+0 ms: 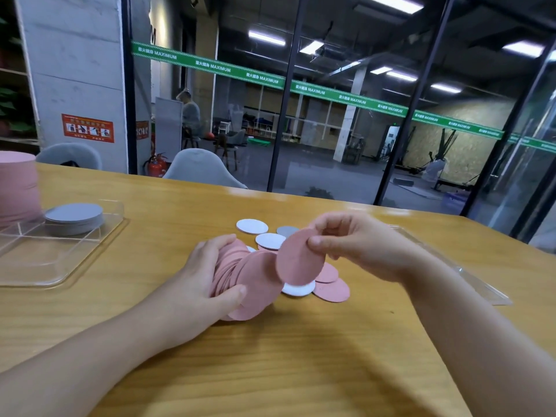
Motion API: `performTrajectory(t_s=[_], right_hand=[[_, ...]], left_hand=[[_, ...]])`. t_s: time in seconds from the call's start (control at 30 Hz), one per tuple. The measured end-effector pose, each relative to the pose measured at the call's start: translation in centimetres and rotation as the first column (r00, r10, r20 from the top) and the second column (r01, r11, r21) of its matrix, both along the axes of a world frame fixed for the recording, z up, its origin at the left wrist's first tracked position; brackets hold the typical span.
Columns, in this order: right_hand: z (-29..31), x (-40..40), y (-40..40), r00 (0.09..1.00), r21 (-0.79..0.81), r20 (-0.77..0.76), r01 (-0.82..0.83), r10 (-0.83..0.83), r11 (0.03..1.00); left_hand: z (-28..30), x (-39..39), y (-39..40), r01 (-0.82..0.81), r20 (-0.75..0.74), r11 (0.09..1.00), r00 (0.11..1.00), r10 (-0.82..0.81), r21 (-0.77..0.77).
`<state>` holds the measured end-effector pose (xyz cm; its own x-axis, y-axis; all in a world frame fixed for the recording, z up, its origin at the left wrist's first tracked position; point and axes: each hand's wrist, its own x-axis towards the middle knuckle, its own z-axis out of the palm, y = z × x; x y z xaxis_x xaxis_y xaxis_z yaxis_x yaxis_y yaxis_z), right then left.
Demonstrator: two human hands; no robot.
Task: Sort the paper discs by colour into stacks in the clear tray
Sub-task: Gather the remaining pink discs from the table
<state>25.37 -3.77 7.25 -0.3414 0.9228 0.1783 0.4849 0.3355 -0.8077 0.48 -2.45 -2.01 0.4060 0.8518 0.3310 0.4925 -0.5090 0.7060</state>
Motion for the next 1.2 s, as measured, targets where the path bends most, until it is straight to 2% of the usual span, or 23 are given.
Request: performTrajectory(t_s=[0.07, 0.13, 0.43, 0.53, 0.6, 0.67, 0.7, 0.77, 0.93, 1.03, 1.2], right_hand=[[-0.6, -1.2, -0.3, 0.976, 0.010, 0.212, 0.053, -0.054, 0.999], [-1.3, -2.6, -0.5, 0.932, 0.092, 0.342, 0.096, -0.122, 0.991], [-2.6, -5.1, -1.1, 0.909, 0.193, 0.397, 0.053, -0.128, 0.980], [-2.7, -4.0, 0.0, 0.897, 0.299, 0.332, 0.193, -0.291, 0.935], [-3.6, -2.4, 1.7, 0.834, 0.361, 0.332, 0.320, -0.441, 0.876], [-5.3, -0.4, 3.2, 0.733, 0.301, 0.454, 0.409, -0.507, 0.861], [-6.2, 0.5, 3.6, 0.711, 0.227, 0.512, 0.429, -0.481, 0.874], [-7.6, 1.8, 3.9, 0.740, 0.105, 0.543, 0.410, -0.398, 0.906], [-6.6, 1.6, 3.0, 0.836, 0.022, 0.476, 0.297, -0.272, 0.954], [-6.1, 1.3, 2.8, 0.803, 0.009, 0.539, 0.298, -0.255, 0.955], [-5.8, 0.7, 3.0, 0.778, -0.017, 0.542, 0.387, -0.317, 0.922]], left_hand=[[-0.1, 0.0, 0.0, -0.001, 0.004, 1.000, 1.000, 0.001, -0.010], [-0.1, -0.1, 0.0, 0.002, -0.003, 1.000, 1.000, -0.002, -0.003], [-0.1, -0.1, 0.0, -0.017, -0.032, 1.000, 0.999, 0.017, 0.011], [-0.1, -0.1, 0.0, -0.023, -0.065, 1.000, 0.998, 0.023, 0.016], [0.0, -0.1, -0.1, -0.031, -0.072, 0.999, 0.997, 0.032, 0.013], [0.0, 0.0, -0.1, -0.036, -0.071, 0.999, 0.997, 0.037, 0.010], [0.0, 0.0, -0.1, -0.038, -0.069, 0.999, 0.997, 0.039, 0.007], [0.0, 0.0, -0.1, -0.042, -0.070, 0.999, 0.997, 0.043, 0.005], [0.0, 0.0, -0.2, -0.040, -0.079, 0.999, 0.996, 0.041, 0.014], [0.0, 0.0, -0.2, -0.042, -0.082, 0.999, 0.996, 0.044, 0.018], [0.0, -0.1, -0.3, -0.044, -0.082, 0.999, 0.996, 0.045, 0.012]])
